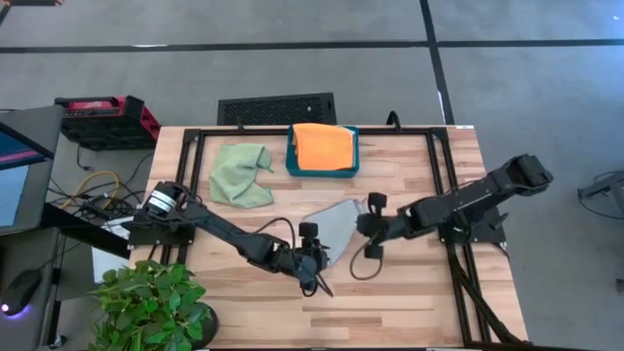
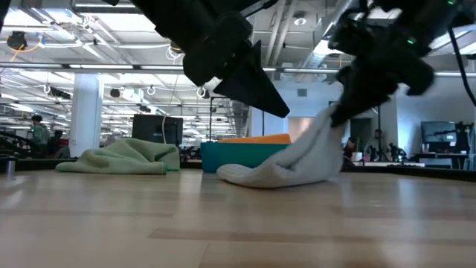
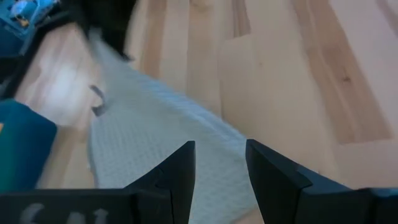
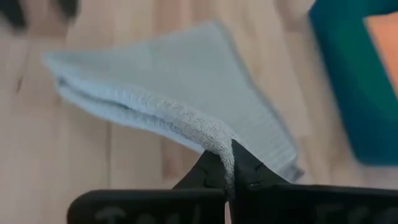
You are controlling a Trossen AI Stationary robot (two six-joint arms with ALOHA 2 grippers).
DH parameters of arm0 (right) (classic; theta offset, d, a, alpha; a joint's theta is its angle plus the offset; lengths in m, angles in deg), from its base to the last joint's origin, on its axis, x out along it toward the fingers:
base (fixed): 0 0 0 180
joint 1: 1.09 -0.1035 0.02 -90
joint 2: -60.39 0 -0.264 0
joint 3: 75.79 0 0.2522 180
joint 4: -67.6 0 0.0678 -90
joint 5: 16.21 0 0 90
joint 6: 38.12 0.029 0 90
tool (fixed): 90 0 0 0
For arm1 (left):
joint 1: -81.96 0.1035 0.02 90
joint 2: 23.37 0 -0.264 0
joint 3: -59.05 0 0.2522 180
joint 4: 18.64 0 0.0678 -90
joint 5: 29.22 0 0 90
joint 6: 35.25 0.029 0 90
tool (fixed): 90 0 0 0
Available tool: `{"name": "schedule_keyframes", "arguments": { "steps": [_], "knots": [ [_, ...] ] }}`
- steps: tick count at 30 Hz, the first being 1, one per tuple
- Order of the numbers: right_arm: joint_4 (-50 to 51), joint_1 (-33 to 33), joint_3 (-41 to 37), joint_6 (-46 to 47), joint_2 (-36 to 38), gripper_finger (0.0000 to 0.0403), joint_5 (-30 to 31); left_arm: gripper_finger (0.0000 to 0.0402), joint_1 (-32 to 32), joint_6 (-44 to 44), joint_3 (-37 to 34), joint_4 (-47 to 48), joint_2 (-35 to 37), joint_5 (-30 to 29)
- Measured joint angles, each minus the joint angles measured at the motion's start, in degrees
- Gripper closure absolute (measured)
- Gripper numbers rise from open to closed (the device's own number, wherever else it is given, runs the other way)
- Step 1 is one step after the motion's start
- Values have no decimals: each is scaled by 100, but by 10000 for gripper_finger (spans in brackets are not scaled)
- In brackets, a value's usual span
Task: Fold microfiber towels
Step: Put the folded gray towel into the blue bin
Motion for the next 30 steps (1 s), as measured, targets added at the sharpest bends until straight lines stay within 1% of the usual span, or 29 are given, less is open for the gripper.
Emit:
{"name": "schedule_keyframes", "arguments": {
  "steps": [3,9,13,18,22,24,30],
  "knots": [
    [-157,165,132,0,4,394,21,266,-3,-478,0,12,-2,-87],
    [-446,334,139,0,-8,394,20,266,56,-1493,0,-289,-4,-695],
    [-631,403,144,-1,-85,393,108,266,156,-2168,0,-428,-7,-717],
    [-848,466,142,-4,-162,393,171,266,238,-2499,0,-495,-11,-883],
    [-971,489,148,-136,-190,392,212,266,267,-2562,-2,-541,-13,-1359],
    [-978,497,146,-153,-198,392,257,266,276,-2676,-2,-577,-13,-1502],
    [-1005,565,148,-164,-197,391,259,266,408,-3130,-2,-517,-13,-1426]
  ]
}}
